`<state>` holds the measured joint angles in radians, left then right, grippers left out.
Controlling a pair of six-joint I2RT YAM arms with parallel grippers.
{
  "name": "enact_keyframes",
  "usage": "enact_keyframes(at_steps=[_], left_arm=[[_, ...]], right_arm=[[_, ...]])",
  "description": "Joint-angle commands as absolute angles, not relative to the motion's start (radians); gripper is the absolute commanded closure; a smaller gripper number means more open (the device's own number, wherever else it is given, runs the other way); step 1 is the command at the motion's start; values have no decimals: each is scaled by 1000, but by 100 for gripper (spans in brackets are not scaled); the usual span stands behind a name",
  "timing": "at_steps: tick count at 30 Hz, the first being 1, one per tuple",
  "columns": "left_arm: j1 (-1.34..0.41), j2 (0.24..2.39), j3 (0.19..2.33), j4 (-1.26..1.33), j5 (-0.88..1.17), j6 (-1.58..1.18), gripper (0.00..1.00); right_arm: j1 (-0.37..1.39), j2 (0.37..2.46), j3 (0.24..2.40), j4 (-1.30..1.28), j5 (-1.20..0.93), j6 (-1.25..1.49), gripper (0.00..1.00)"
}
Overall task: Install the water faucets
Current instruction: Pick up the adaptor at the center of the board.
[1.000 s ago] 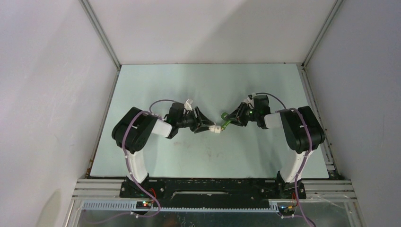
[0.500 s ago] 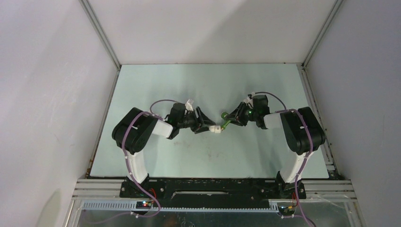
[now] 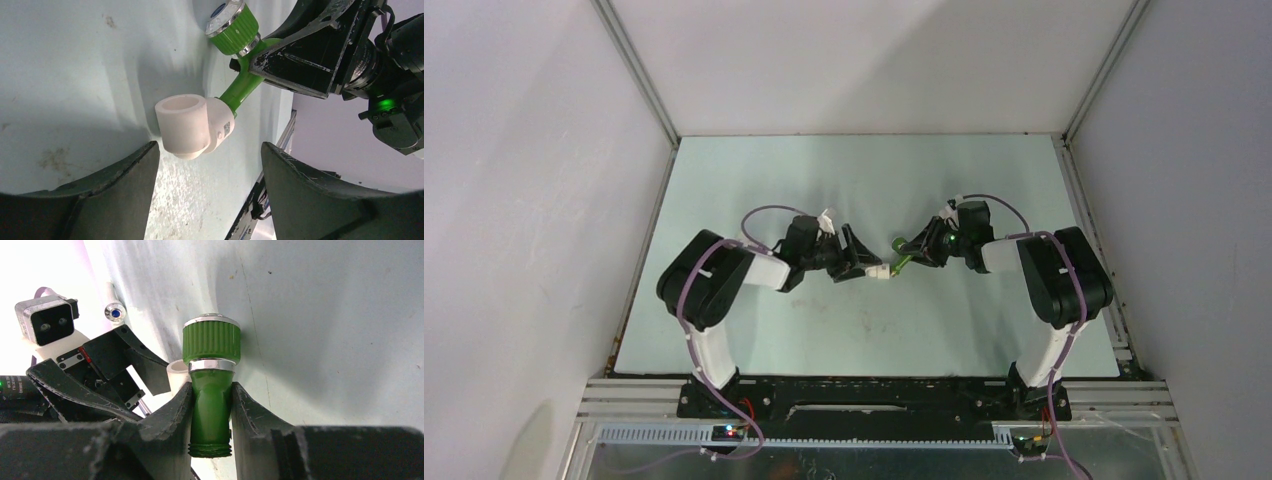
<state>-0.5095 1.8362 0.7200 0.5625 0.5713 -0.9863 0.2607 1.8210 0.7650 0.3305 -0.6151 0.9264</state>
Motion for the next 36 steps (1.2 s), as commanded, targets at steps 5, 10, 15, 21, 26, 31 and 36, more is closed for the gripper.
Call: enact_keyframes(at_steps=[5,10,15,21,26,31,36], left_arm=[[-525,1912,735,688,545,-1044,22],[-525,1923,746,772,567,-1067,25],[-526,1877,742,810,603,-1065,35],[-546,1848,730,785,603,-1073,43],[-556,1894,742,831,589,-1136,46],[-556,1941,782,836,580,-1181,49],[-556,1959,813,777,582,-1171,49]], right_arm=[[265,1793,770,292,-583,893,100],[265,1793,770,293,-586,892,100],[262,1791,770,299,-587,894,100],[256,1786,770,298,-585,893,100],[257,1786,770,295,-588,889,100],[258,1785,770,294,-588,885,100],[258,1783,770,296,-590,885,100]])
